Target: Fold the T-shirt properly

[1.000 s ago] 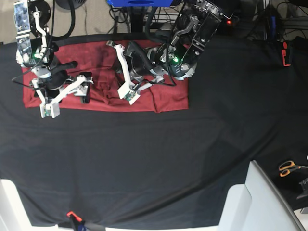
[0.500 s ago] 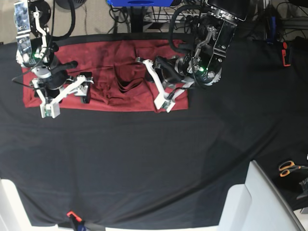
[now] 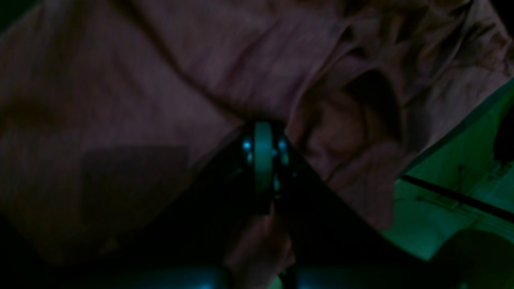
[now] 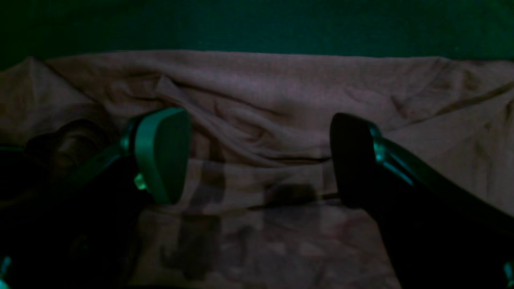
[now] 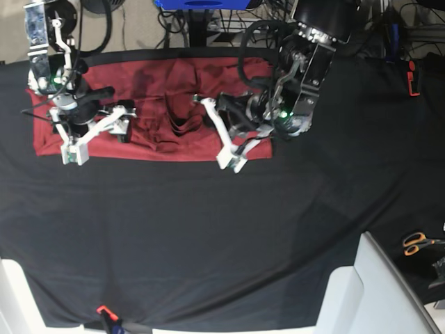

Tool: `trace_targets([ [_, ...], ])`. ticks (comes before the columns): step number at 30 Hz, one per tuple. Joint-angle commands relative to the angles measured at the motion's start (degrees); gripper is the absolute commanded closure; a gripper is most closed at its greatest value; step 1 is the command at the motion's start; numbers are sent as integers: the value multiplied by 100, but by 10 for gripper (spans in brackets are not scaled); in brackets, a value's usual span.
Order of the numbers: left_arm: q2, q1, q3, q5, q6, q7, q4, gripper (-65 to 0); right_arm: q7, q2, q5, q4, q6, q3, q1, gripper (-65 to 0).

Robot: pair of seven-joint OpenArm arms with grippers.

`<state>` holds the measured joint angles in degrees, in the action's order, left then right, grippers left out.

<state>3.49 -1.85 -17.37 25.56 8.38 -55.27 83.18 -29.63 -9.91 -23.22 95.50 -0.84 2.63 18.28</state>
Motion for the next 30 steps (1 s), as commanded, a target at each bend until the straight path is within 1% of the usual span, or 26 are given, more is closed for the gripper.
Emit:
trace_targets([
  [1, -54, 110, 9, 77, 19, 45, 3, 0, 128, -42, -12, 89, 1, -22, -39, -509],
  [6, -283, 347, 9, 77, 19, 45, -357, 0, 128, -42, -12, 89, 1, -22, -110, -509],
  [13, -564, 708, 0, 42, 19, 45, -454, 0, 128, -42, -12, 80, 1, -22, -189, -509],
  [15, -599, 831, 0, 42, 19, 45, -621, 0, 128, -42, -12, 80, 1, -22, -189, -509],
  [18, -757, 1103, 0, 42, 19, 72, -1052, 0, 128, -51, -12, 80, 1, -22, -198, -509],
  [21, -863, 1332, -9, 59, 19, 520, -1500, 0, 128, -59, -12, 80, 1, -22, -198, -509],
  [23, -960, 1481, -9, 77, 19, 625, -1773, 0, 128, -77, -12, 80, 1, -22, -198, -509],
  [25, -1004, 1525, -9, 86, 19, 625, -1746, 0, 128, -77, -3, 80, 1, -30, -198, -509],
  [28, -1012, 1420, 0, 94, 1, 573, -1210, 0, 128, -77, 6, 80, 1, -30, -198, -509],
  [30, -995, 1262, 71, 68, 1, 195, -806, 0, 128, -77, 15, 80, 1, -30, -198, -509],
])
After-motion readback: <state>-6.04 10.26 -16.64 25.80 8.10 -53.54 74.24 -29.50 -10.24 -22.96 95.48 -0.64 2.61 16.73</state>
